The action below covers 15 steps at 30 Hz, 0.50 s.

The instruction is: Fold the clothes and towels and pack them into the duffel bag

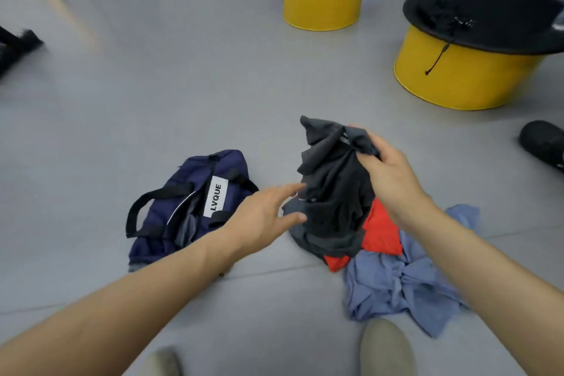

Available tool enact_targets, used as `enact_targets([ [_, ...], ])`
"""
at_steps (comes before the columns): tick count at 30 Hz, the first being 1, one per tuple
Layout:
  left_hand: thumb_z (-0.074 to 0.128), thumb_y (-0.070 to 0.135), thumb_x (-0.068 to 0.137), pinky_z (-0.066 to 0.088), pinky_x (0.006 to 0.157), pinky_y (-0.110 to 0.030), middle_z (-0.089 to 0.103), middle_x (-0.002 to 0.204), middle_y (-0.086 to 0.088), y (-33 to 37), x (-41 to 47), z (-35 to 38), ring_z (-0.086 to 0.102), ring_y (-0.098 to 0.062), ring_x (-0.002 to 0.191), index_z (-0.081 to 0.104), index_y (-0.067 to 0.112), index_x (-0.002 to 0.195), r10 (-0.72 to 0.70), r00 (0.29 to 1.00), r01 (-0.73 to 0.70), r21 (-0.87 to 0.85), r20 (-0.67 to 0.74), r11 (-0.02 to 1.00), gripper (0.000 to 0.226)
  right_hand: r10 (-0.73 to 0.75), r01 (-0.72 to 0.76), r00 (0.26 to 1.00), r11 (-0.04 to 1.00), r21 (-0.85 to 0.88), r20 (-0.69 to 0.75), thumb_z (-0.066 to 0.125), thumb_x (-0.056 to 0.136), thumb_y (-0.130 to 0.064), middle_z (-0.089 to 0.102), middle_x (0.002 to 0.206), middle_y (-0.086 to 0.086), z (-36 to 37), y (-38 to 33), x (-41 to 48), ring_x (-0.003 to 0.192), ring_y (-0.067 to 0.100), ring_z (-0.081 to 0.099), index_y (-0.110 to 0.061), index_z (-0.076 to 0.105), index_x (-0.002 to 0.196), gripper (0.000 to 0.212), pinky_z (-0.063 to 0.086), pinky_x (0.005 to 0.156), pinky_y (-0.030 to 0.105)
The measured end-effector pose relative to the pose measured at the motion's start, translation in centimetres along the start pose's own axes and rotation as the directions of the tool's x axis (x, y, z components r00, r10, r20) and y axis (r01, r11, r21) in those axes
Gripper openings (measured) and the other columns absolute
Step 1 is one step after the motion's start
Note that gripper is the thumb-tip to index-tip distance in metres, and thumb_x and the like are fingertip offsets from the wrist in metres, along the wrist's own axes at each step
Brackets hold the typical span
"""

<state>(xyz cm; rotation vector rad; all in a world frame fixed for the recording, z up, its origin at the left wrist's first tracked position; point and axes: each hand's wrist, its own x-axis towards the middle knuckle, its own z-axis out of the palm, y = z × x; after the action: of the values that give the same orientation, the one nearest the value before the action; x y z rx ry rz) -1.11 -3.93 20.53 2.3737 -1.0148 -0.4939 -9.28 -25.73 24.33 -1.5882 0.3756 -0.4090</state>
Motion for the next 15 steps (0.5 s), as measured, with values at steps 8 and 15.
enact_targets([
  [8, 0.067, 0.036, 0.093, 0.044, 0.106, -0.033, 0.061, 0.137, 0.012, 2.3, -8.2, -4.9, 0.056, -0.009, 0.126, 0.047, 0.039, 0.144, -0.235, 0.928, 0.146, -0.301, -0.287, 0.942, 0.055, 0.017, -0.027, 1.0, 0.907, 0.42, 0.026, 0.041, 0.102, 0.0, 0.072, 0.105, 0.006, 6.0, -12.7, -2.7, 0.091, 0.016, 0.071, -0.017, 0.064, 0.112, 0.03, 0.056, 0.077, 0.031],
  [15, 0.062, 0.026, 0.096, 0.043, 0.104, -0.024, 0.051, 0.137, 0.021, 0.5, -14.0, -6.0, 0.052, 0.001, 0.122, 0.042, 0.044, 0.146, -0.292, 0.844, 0.114, -0.382, -0.45, 0.917, 0.057, 0.107, -0.157, 0.987, 0.819, 0.553, 0.122, 0.04, 0.102, -0.002, 0.071, 0.116, 0.011, 11.3, -13.5, -5.7, 0.099, 0.023, 0.071, -0.018, 0.063, 0.119, 0.033, 0.053, 0.087, 0.04],
])
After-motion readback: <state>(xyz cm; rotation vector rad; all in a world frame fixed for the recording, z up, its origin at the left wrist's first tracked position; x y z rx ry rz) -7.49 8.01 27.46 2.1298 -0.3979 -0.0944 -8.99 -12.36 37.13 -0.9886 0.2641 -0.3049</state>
